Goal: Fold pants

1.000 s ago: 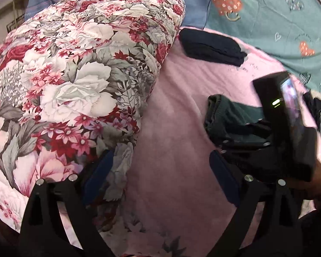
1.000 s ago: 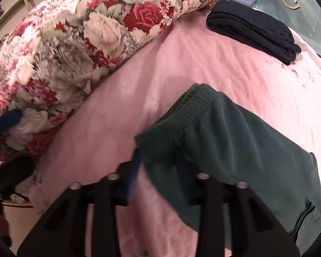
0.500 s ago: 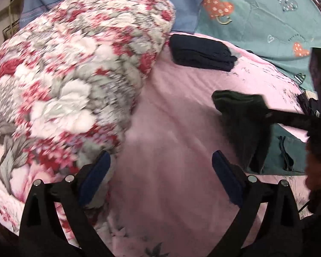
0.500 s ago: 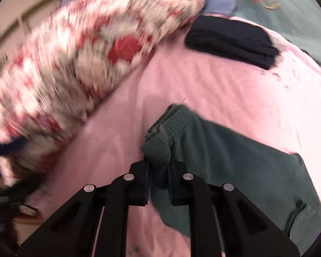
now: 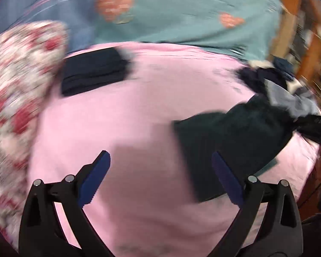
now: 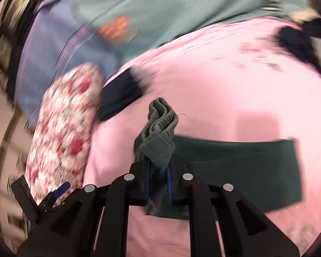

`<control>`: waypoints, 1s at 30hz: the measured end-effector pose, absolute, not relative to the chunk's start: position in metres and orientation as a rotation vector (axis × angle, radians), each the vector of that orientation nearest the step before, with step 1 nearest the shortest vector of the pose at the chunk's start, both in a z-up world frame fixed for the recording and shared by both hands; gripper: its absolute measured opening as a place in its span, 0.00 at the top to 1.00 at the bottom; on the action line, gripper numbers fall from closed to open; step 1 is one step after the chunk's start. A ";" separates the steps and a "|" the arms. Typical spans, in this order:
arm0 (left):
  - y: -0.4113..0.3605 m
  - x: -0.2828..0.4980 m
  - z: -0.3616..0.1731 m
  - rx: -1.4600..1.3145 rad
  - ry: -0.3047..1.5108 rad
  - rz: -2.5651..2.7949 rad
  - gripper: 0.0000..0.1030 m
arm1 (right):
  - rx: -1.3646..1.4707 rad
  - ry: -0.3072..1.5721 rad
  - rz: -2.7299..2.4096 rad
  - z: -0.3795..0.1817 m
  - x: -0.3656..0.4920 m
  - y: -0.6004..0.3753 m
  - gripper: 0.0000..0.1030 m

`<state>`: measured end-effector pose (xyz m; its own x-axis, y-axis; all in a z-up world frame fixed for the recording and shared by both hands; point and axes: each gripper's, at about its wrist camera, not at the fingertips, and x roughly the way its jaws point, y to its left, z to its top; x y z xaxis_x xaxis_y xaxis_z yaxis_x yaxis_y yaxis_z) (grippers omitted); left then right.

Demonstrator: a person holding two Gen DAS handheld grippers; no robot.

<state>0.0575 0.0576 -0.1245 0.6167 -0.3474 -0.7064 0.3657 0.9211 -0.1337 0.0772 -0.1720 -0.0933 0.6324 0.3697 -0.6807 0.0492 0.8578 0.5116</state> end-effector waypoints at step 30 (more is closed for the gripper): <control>-0.105 0.081 -0.231 0.317 0.992 -0.587 0.21 | 0.568 0.933 0.017 -0.155 0.037 -0.337 0.74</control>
